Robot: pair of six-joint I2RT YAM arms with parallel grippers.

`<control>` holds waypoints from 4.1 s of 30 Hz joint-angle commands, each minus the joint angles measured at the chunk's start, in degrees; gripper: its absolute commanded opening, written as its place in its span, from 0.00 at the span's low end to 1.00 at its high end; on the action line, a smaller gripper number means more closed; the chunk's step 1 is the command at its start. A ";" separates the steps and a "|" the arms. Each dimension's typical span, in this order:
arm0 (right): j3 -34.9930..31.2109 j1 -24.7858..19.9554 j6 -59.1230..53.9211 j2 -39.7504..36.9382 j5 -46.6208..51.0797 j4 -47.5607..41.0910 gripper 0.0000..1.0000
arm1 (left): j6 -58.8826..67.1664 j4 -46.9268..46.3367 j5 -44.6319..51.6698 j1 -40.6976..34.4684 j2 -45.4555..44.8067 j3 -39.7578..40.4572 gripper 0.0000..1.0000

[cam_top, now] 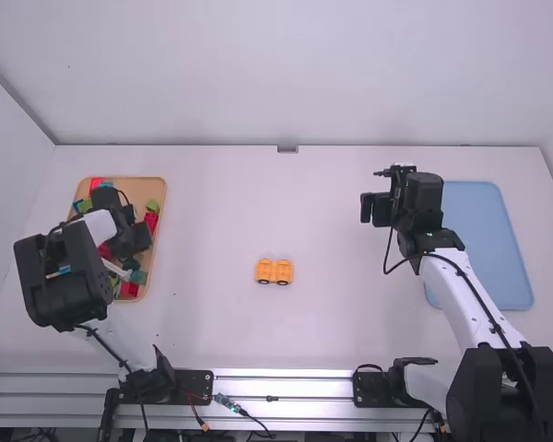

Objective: Assemble lego blocks to make yellow taxi

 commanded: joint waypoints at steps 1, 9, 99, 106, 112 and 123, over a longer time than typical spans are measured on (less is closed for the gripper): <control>1.81 0.17 0.17 0.17 -0.09 0.31 0.99 | -0.31 -0.72 3.67 -0.35 0.51 2.73 0.24; 1.81 0.15 0.17 0.19 -0.09 0.26 0.99 | -2.84 -3.98 1.90 -0.50 0.40 6.47 0.12; 1.81 19.19 15.37 0.41 -49.09 3.65 0.76 | 51.12 6.99 13.53 -55.01 -42.11 -9.86 0.02; 1.81 18.51 15.82 0.41 -49.00 3.61 0.63 | 51.12 7.02 13.40 -56.26 -42.11 -9.86 0.03; 1.81 18.86 15.80 0.41 -49.44 3.58 0.51 | 50.84 7.74 8.87 -58.84 -42.11 -9.86 0.03; 1.81 18.91 15.80 0.41 -49.42 3.34 0.47 | 49.22 9.05 6.40 -58.97 -42.11 -10.12 0.02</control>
